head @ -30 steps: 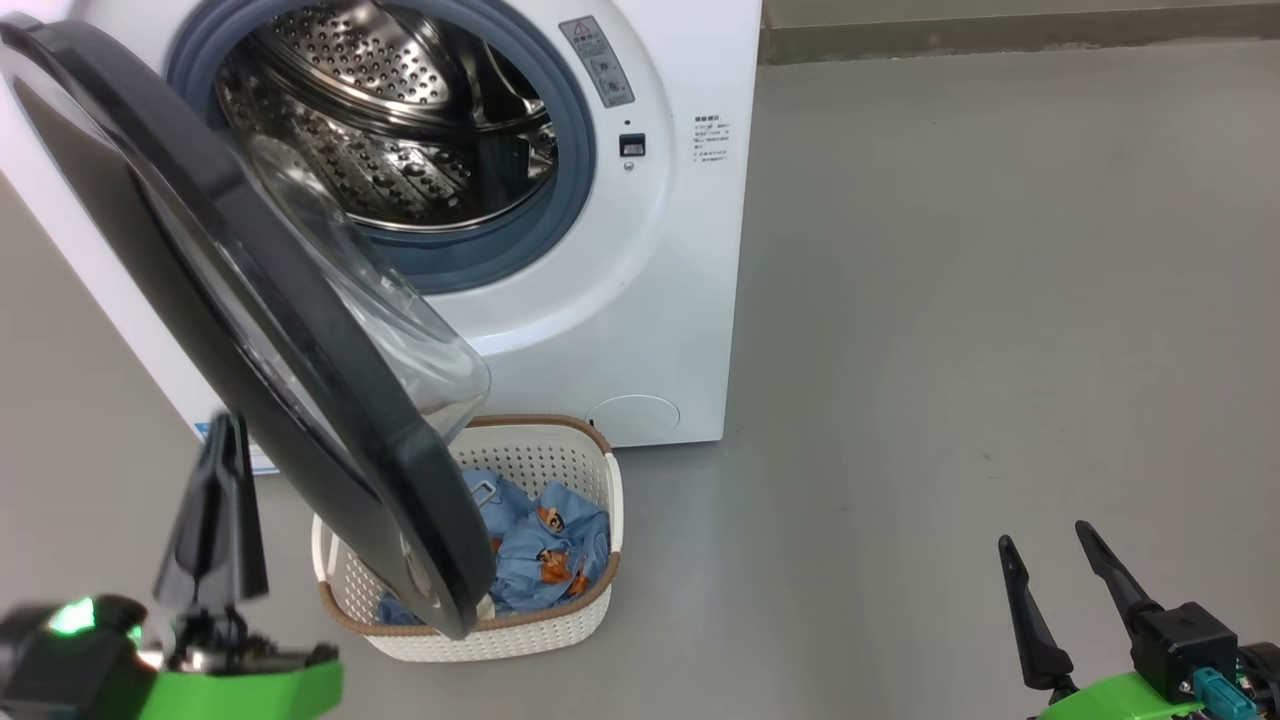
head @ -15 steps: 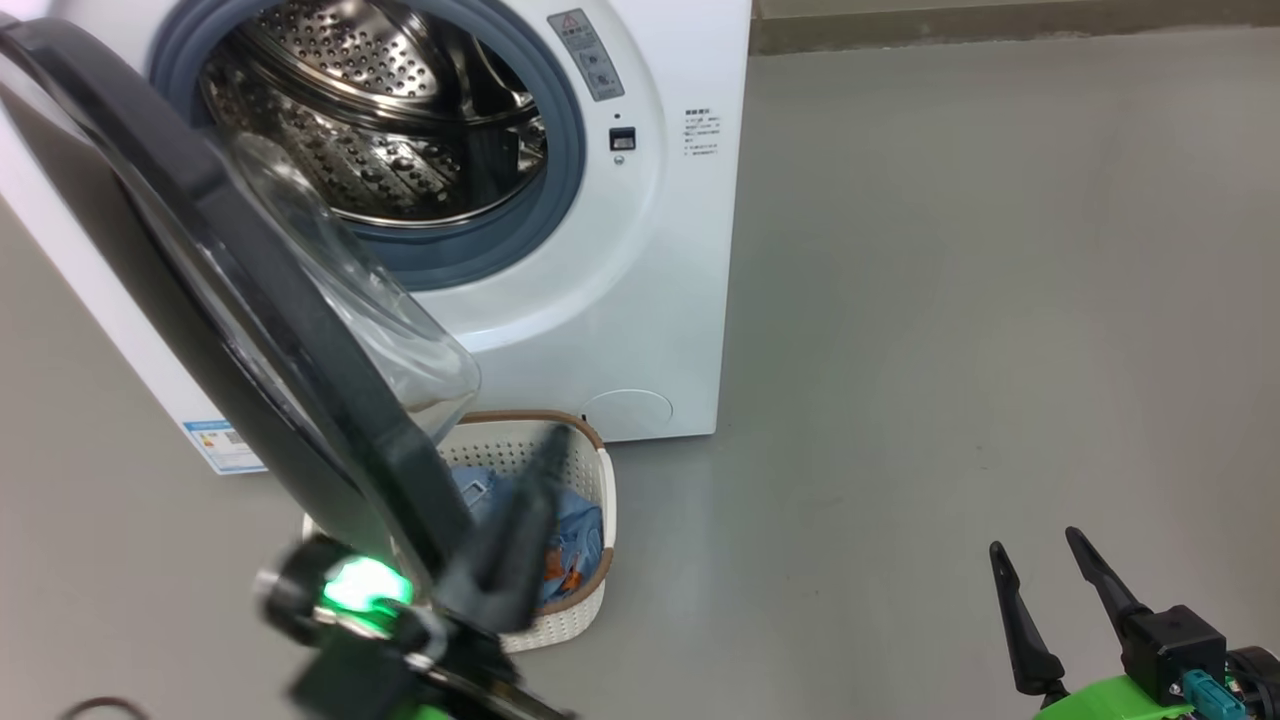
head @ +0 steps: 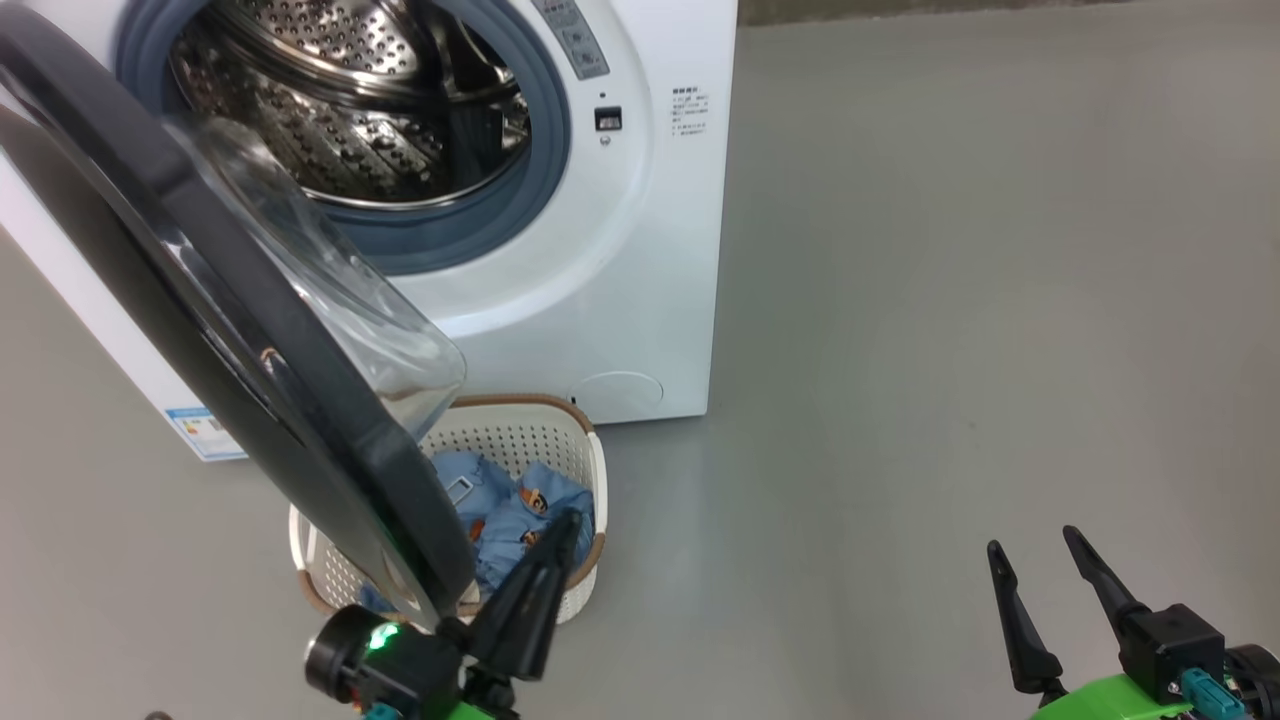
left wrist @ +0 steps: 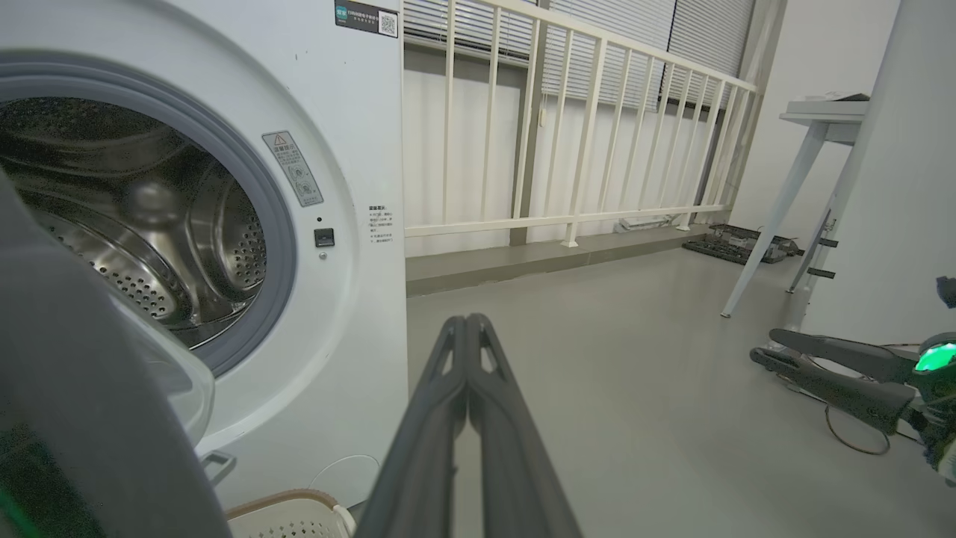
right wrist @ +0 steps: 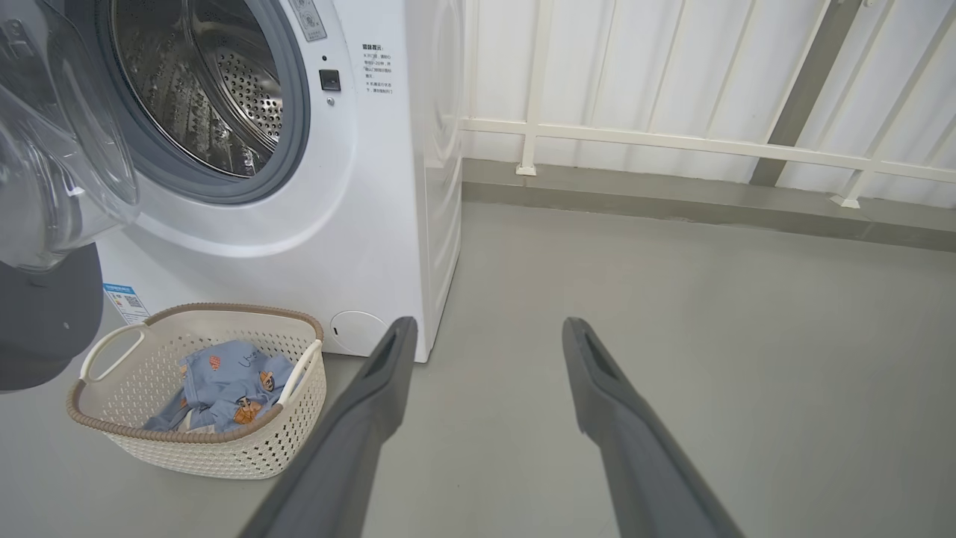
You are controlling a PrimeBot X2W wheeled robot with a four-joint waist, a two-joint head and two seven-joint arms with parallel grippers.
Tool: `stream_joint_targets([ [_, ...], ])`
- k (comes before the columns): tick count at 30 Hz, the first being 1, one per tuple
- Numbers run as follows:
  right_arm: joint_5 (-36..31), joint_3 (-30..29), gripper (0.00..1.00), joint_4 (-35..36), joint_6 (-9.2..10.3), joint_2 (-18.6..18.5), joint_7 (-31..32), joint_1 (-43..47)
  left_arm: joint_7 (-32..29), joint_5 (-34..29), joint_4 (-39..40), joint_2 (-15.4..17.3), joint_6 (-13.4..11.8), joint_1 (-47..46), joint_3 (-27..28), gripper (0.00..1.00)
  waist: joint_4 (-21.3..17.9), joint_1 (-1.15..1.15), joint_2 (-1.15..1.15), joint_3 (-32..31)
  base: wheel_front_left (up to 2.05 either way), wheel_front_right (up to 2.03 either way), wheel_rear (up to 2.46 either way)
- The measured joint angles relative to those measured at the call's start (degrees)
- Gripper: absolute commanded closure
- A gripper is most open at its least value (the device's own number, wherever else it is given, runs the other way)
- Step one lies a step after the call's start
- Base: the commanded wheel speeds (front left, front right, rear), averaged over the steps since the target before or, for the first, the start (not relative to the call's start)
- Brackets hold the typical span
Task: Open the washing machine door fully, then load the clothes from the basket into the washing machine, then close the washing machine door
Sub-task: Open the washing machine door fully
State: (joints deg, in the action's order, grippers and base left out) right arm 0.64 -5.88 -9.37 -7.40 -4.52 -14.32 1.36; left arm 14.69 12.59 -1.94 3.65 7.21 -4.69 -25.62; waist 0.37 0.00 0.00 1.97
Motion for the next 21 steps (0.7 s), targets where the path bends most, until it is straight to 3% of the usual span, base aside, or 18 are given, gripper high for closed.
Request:
stream_joint_targets([
  [11,0.18,1.00,0.00,0.12,0.00,0.02,0.00,-1.40,0.00,0.62,-6.49,-0.67,-1.51,-4.11,4.28,1.00,-0.01,0.00,0.00,2.43,0.00,0.00,0.00],
  [21,1.69,1.30,0.00,-0.77,0.00,0.10,0.00,-1.47,0.00,1.31,-9.83,-1.03,-2.61,-5.42,4.98,1.00,0.76,0.00,0.00,2.80,0.00,0.00,0.00],
])
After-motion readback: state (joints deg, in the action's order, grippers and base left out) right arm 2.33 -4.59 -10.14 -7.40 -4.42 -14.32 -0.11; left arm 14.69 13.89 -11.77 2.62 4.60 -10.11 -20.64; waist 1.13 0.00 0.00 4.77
